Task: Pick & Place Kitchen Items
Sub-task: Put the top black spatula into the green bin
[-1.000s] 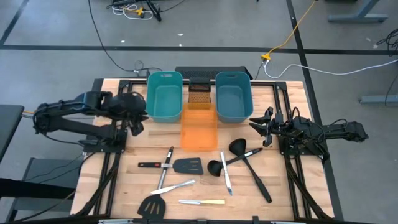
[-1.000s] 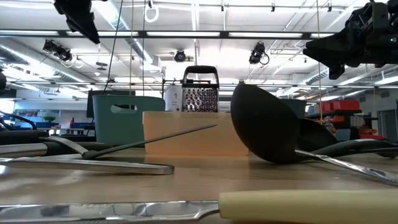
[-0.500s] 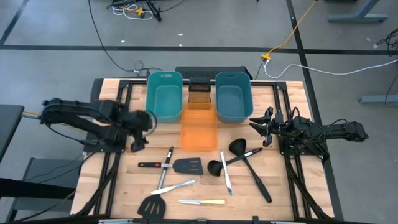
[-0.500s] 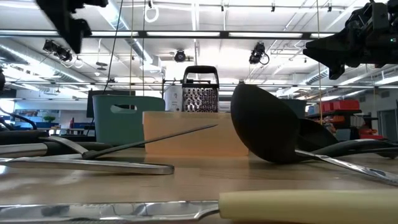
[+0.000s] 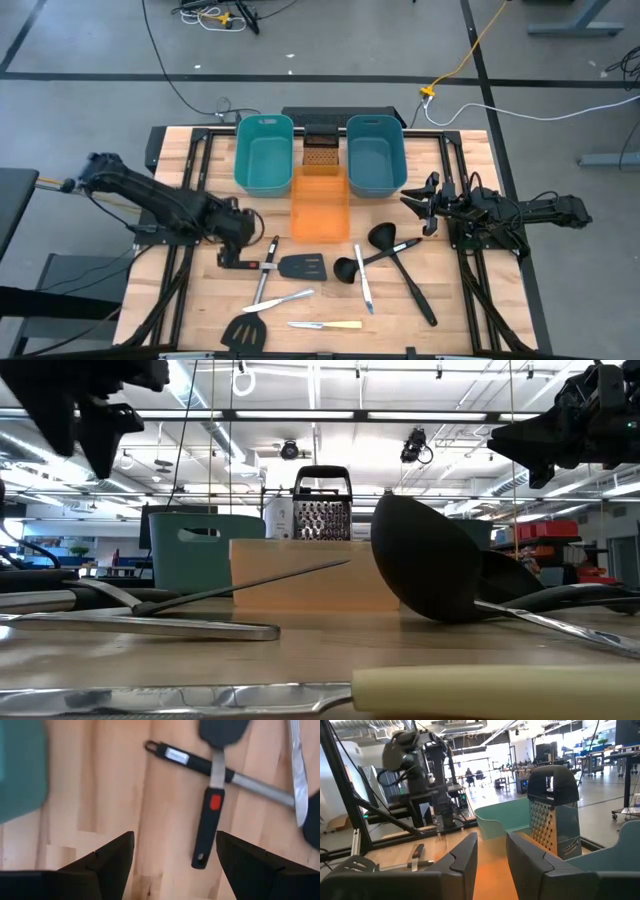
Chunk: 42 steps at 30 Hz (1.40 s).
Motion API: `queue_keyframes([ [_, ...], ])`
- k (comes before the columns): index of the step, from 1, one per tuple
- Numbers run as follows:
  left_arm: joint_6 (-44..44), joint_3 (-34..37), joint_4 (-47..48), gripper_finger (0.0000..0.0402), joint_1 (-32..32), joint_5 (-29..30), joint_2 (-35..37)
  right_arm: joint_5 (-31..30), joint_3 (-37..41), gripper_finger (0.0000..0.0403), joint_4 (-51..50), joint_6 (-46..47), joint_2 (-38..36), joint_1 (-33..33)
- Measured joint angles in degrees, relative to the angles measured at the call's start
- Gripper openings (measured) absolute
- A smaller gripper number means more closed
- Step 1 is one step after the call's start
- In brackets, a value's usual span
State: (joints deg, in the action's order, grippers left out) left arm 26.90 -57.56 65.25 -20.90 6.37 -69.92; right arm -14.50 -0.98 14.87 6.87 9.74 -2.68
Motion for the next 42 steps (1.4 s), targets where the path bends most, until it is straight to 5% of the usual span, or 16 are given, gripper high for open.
queue_keyframes([
  [11,1.2,0.0,-8.3,0.0284,-5.9,-1.4,-14.1,0.4,0.0,0.0114,-0.6,0.2,0.0,0.0],
  [24,3.0,0.0,-12.3,0.0284,-8.4,-3.8,-21.6,0.5,0.0,0.0114,-0.9,1.2,0.1,0.0],
  [42,5.5,13.8,-24.7,0.0272,-8.4,-4.4,-20.4,0.4,0.0,0.0114,-0.9,1.0,0.1,0.0],
])
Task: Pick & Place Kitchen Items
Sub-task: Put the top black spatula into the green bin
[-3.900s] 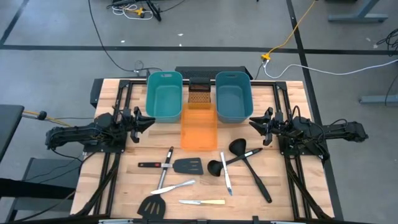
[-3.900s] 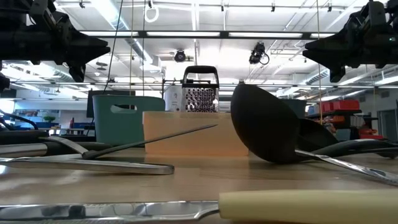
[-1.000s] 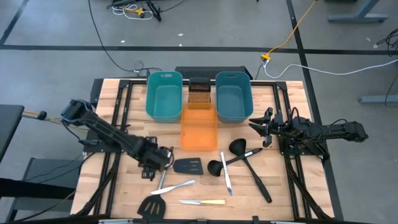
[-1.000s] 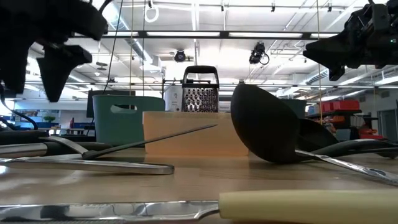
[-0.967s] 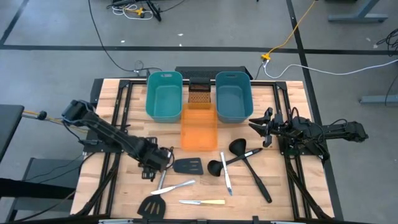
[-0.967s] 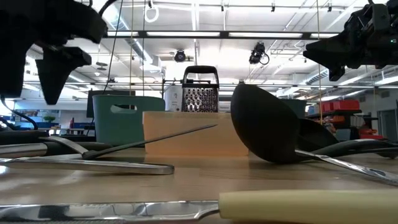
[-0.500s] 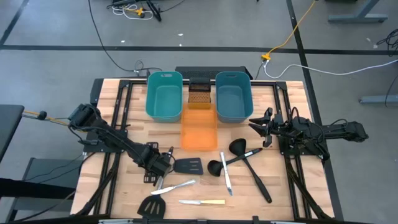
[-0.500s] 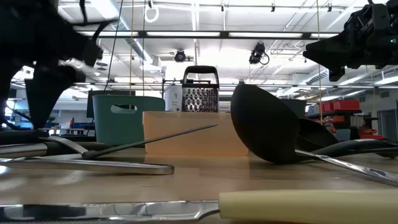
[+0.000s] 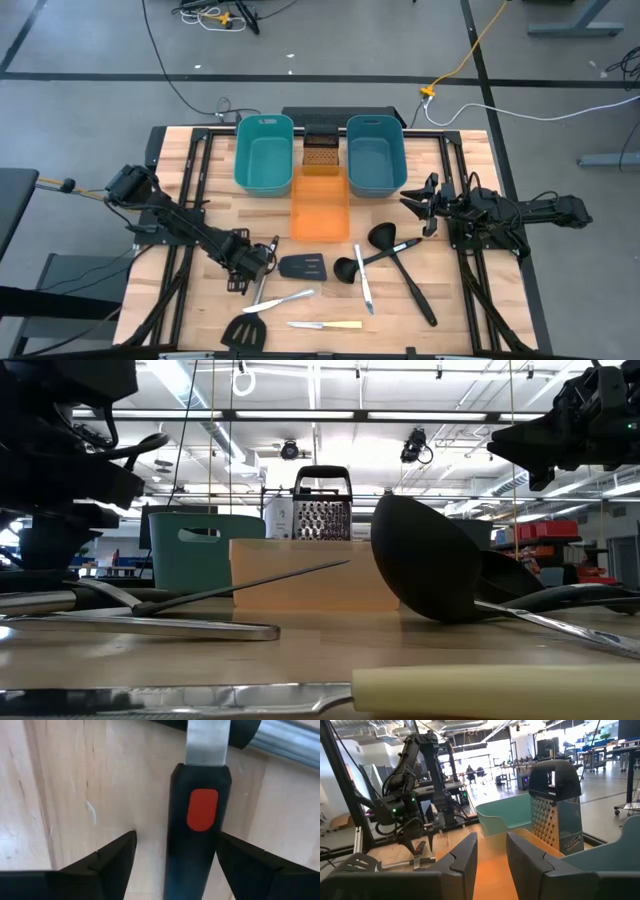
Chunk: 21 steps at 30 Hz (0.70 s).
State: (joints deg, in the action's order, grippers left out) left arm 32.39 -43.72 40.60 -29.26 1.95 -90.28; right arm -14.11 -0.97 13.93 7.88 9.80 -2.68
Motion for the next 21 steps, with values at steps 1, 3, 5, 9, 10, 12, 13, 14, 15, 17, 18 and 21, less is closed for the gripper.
queue_keyframes([
  [1,0.0,-0.2,0.1,0.0264,0.0,0.1,-0.1,0.0,0.0,0.0114,-0.1,0.0,0.0,0.0],
  [3,0.0,-0.4,0.4,0.0240,0.1,0.2,-0.1,0.0,0.0,0.0114,-0.3,0.0,0.0,0.0],
  [5,0.0,-0.6,0.8,0.0209,0.1,0.3,-0.1,0.0,0.0,0.0114,-0.3,-0.1,0.0,0.0],
  [9,-0.1,-0.6,1.3,0.0141,0.1,0.6,-0.2,0.0,0.0,0.0114,-0.3,-0.2,0.0,0.0],
  [10,-0.1,-0.6,1.3,0.0125,0.1,0.7,-0.2,0.0,0.0,0.0114,-0.3,-0.2,0.0,0.0],
  [12,0.2,-0.6,1.4,0.0111,0.1,0.4,-0.2,0.0,0.0,0.0114,-0.3,-0.2,0.0,0.0],
  [13,0.2,-0.6,1.4,0.0111,0.1,0.3,-0.2,0.0,0.0,0.0114,-0.3,-0.2,0.0,0.0],
  [14,0.0,-0.6,1.4,0.0111,0.1,0.2,-0.2,0.0,0.0,0.0114,-0.3,-0.1,0.0,0.0],
  [15,0.0,-0.6,1.4,0.0111,0.1,0.0,-0.2,0.0,0.0,0.0114,-0.3,-0.1,0.0,0.0],
  [17,0.1,-0.6,1.5,0.0111,0.1,-0.1,-0.2,0.0,0.0,0.0114,-0.3,-0.1,0.0,0.0],
  [18,0.1,-0.6,1.6,0.0111,0.1,-0.1,0.0,0.0,0.0,0.0114,-0.3,-0.1,0.0,0.0],
  [21,0.4,-0.4,1.9,0.0111,0.1,-0.3,1.1,0.0,0.0,0.0114,-0.3,-0.1,0.0,0.0],
])
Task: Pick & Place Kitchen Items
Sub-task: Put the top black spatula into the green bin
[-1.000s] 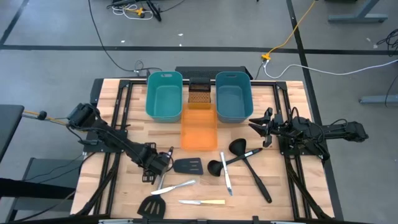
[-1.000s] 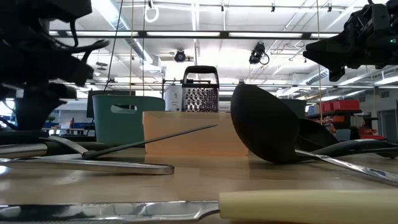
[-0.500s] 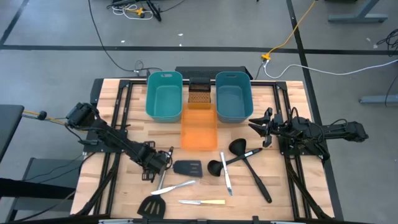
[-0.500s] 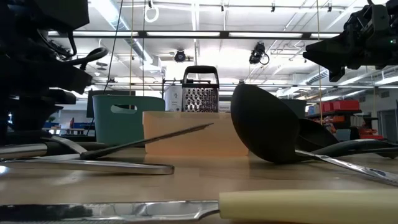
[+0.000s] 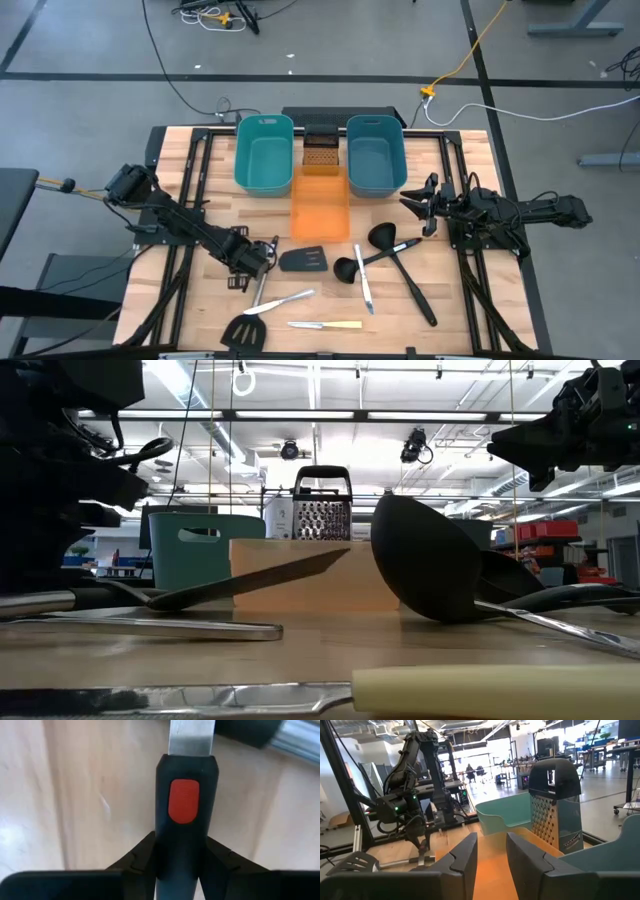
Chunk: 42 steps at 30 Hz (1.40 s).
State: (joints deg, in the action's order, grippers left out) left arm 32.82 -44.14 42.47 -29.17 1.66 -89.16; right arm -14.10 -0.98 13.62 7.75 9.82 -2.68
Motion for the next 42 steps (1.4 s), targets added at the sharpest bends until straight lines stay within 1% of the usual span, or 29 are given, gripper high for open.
queue_keyframes([
  [3,0.4,0.1,0.6,0.0111,-0.1,-0.1,2.4,0.0,0.0,0.0114,0.0,0.0,0.0,0.0],
  [8,2.5,0.0,2.9,0.0111,-0.1,2.4,6.3,0.0,0.0,0.0114,0.0,0.0,0.0,0.0],
  [12,2.6,-0.1,3.8,0.0111,-0.6,3.7,9.5,0.0,0.0,0.0114,0.0,-0.4,0.0,0.0],
  [17,3.7,-0.1,6.4,0.0111,-1.4,6.8,13.8,0.0,0.0,0.0114,0.0,-0.7,0.0,0.0],
  [28,5.6,-0.1,10.9,0.0111,-1.3,9.0,22.0,0.0,0.0,0.0114,0.0,-0.7,0.0,0.0],
  [34,5.5,-0.1,12.3,0.0111,-1.3,11.8,26.9,0.0,0.0,0.0114,0.0,-0.7,0.0,0.0],
  [39,5.5,-0.2,15.7,0.0111,-0.2,13.6,30.1,0.0,0.0,0.0114,0.1,-0.8,0.0,0.0],
  [42,5.2,-2.0,19.1,0.0111,0.7,14.3,31.0,0.0,0.0,0.0114,0.1,-0.8,0.0,0.0],
])
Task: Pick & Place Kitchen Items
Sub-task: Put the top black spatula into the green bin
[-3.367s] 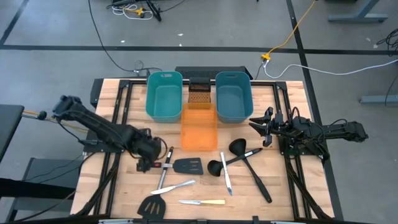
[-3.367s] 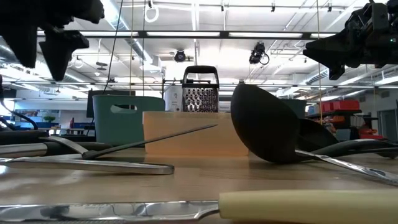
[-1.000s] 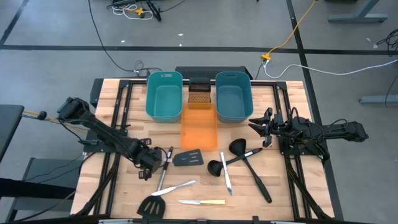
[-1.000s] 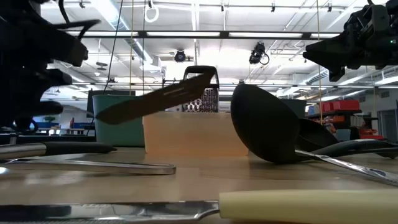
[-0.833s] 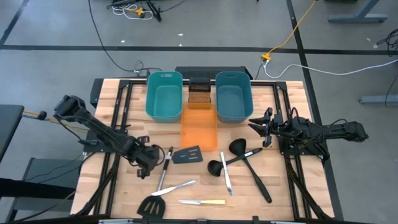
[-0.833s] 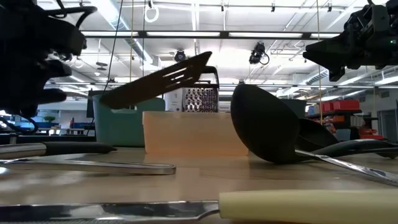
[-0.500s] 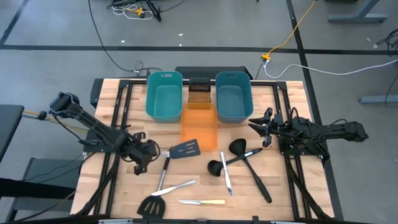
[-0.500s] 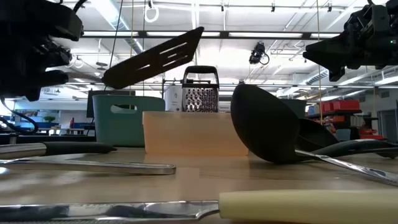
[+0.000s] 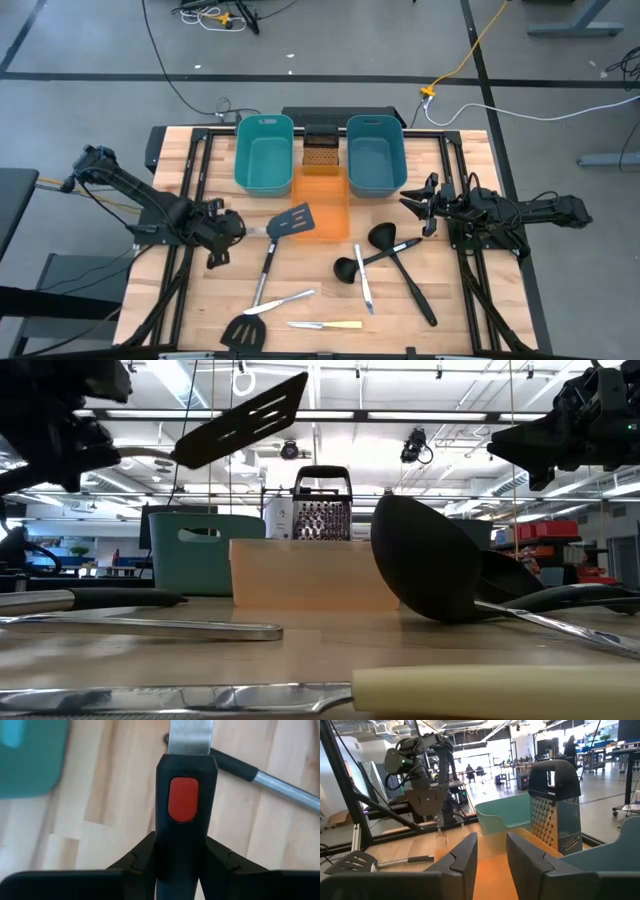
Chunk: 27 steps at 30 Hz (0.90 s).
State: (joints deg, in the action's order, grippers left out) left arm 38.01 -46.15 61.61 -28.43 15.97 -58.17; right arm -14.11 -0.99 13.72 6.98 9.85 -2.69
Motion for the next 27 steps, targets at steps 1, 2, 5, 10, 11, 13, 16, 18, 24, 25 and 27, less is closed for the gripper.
queue_keyframes([
  [1,-0.1,-1.1,1.3,0.0111,0.2,0.9,0.1,0.0,0.0,0.0114,0.0,0.0,0.0,0.0],
  [2,-0.3,-2.3,2.8,0.0111,0.4,1.9,0.2,0.0,0.0,0.0114,0.0,0.0,0.0,0.0],
  [5,-2.2,-6.8,6.1,0.0111,0.9,4.6,0.2,0.0,0.0,0.0114,0.0,0.0,0.0,0.0],
  [10,-6.2,-13.4,7.1,0.0111,2.1,8.2,0.1,0.0,0.0,0.0114,0.2,0.0,0.0,0.0],
  [11,-7.0,-14.5,7.1,0.0111,2.4,8.8,0.1,0.0,0.0,0.0114,0.2,0.0,0.0,0.0],
  [13,-8.0,-16.1,7.2,0.0111,3.1,9.7,0.1,0.0,0.0,0.0114,0.2,0.0,0.0,0.0],
  [16,-9.1,-17.8,7.3,0.0111,4.3,9.7,0.1,0.0,0.0,0.0114,0.3,0.0,0.0,0.0],
  [18,-9.5,-18.3,7.3,0.0111,5.1,9.9,0.1,0.0,0.0,0.0114,0.3,0.0,0.0,0.0],
  [24,-10.3,-18.6,6.9,0.0111,7.1,8.5,0.1,0.0,0.0,0.0114,0.3,0.0,0.0,0.0],
  [25,-10.2,-18.6,6.0,0.0111,7.6,8.0,0.1,0.0,0.0,0.0114,0.3,0.0,0.0,0.0],
  [27,-10.2,-18.6,2.7,0.0111,8.6,6.8,-0.2,0.0,0.0,0.0114,0.3,0.0,0.0,0.0],
])
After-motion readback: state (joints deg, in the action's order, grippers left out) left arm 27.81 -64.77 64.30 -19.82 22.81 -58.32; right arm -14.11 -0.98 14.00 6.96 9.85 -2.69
